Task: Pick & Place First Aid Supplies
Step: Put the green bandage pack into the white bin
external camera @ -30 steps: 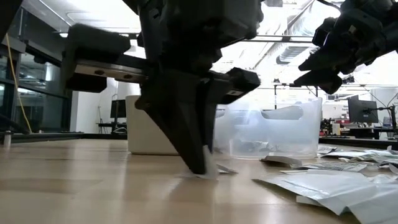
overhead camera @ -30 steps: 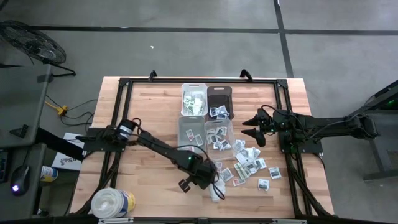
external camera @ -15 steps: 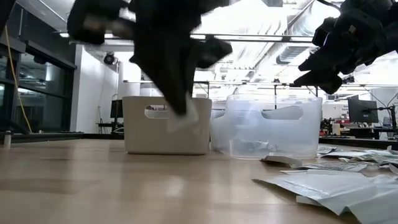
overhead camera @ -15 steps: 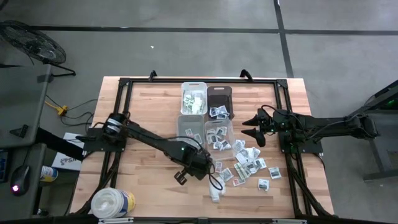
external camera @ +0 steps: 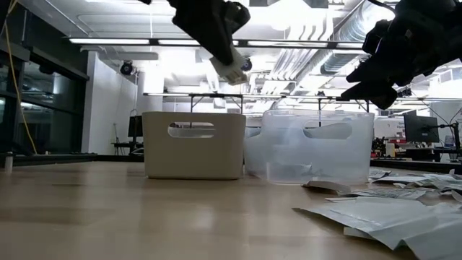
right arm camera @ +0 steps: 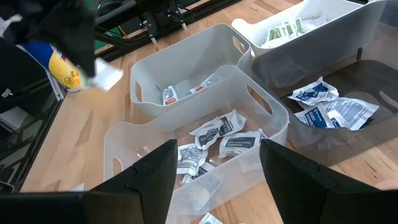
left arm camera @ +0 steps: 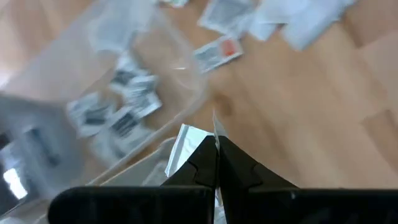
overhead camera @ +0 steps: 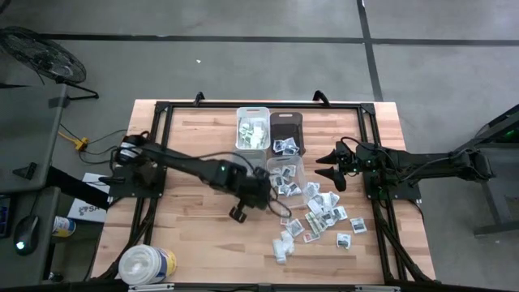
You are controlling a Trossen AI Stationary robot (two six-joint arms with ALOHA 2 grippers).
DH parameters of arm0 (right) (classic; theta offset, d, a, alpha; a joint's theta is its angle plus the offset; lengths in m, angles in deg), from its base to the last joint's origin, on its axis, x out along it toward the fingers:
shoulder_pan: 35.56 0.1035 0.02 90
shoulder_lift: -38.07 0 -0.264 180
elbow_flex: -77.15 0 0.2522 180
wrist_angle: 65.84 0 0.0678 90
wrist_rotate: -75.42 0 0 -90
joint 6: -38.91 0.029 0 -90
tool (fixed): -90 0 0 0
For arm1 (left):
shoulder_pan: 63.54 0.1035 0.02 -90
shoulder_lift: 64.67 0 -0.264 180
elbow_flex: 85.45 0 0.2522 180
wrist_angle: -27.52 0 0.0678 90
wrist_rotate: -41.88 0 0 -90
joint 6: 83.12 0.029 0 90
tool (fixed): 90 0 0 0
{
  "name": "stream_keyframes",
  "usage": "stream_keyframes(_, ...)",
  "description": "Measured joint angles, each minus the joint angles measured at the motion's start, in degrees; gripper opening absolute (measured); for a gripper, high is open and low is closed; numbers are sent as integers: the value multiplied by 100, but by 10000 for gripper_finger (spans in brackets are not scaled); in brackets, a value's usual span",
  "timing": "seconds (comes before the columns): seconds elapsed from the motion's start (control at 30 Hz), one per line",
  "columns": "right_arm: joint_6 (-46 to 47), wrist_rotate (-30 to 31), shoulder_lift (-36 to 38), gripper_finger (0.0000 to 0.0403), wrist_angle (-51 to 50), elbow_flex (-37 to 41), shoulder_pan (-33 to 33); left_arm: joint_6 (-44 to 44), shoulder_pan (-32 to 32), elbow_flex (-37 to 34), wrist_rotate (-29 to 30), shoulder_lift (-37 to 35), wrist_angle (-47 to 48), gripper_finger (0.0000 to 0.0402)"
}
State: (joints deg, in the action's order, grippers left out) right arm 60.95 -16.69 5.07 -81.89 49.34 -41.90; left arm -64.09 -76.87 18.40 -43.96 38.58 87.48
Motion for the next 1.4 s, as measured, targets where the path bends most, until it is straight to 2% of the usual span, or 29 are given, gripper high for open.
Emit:
stream_keyframes(0.37,-1,0,0,222,0,0,0,214,1019,7,921,-268,560,1)
stream_keyframes(0.67,1,0,0,222,2,0,1,316,1867,19,1441,-154,426,1)
stream_keyframes(1.07,0,0,-2,222,11,-1,-1,758,2737,9,1361,198,286,2)
stream_keyframes(1.4,-1,-2,0,222,2,-2,1,1158,3182,16,1297,398,179,68)
